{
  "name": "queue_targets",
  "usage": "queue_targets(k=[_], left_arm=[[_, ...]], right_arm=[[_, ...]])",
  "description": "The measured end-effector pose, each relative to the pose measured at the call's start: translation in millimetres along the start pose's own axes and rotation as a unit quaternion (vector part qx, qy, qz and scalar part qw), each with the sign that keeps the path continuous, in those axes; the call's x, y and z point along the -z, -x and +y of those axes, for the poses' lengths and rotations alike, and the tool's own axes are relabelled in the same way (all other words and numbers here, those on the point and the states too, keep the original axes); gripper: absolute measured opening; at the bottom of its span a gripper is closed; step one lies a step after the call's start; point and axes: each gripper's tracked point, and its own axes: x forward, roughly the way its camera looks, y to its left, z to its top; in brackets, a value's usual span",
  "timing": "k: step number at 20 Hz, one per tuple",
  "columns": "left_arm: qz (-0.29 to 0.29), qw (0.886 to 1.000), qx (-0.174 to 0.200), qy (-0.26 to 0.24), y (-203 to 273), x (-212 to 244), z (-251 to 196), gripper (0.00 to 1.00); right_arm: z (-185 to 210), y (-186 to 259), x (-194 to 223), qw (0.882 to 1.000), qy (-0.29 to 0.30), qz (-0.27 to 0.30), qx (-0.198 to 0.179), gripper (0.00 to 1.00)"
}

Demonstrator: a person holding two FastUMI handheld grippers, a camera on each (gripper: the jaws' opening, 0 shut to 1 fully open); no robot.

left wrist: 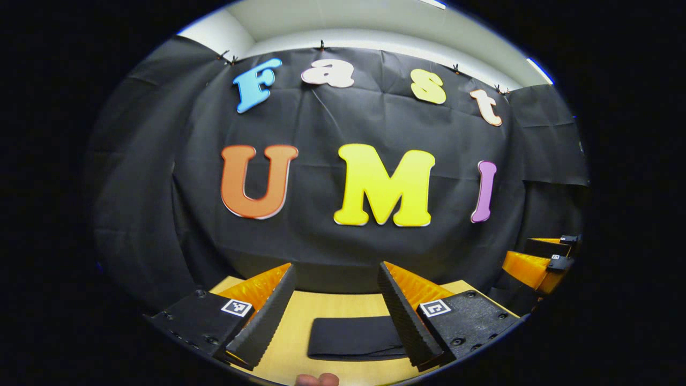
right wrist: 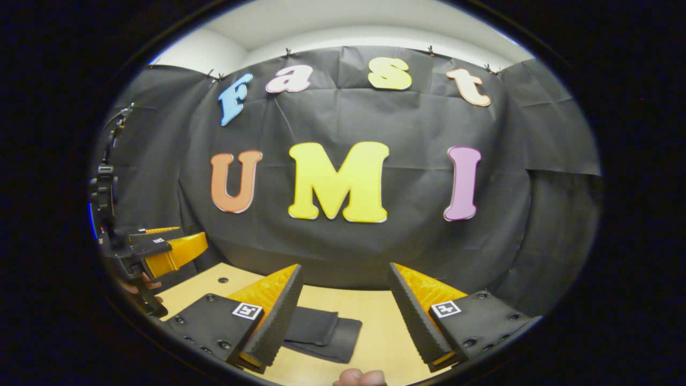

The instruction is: Grasp the waist and the cuffs of the jeans and fold them to make the two legs overlap; first hold the waist and fold one-third of the jeans toward the cuffs, then hold the cuffs and fold the remaining one-third in the same direction to finish folding.

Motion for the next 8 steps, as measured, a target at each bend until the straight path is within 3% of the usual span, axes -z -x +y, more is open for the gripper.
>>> queue_targets(k=[4,5,7,8], left_arm=[[-0.026,0.999,-0.026,0.005,33,-21,19,0.98],[-0.026,0.999,-0.029,0.008,39,-20,19,0.88],[-0.024,0.999,-0.033,0.01,48,-20,23,0.88],[-0.024,0.999,-0.033,0.012,52,-20,23,0.88]], right_arm=[[9,19,-6,0.999,0.014,-0.022,0.025,0.96],[7,23,-10,0.999,0.021,-0.033,0.034,0.98],[11,32,-13,0.998,0.017,-0.044,0.041,0.93],[18,35,-14,0.998,0.014,-0.047,0.031,0.98]])
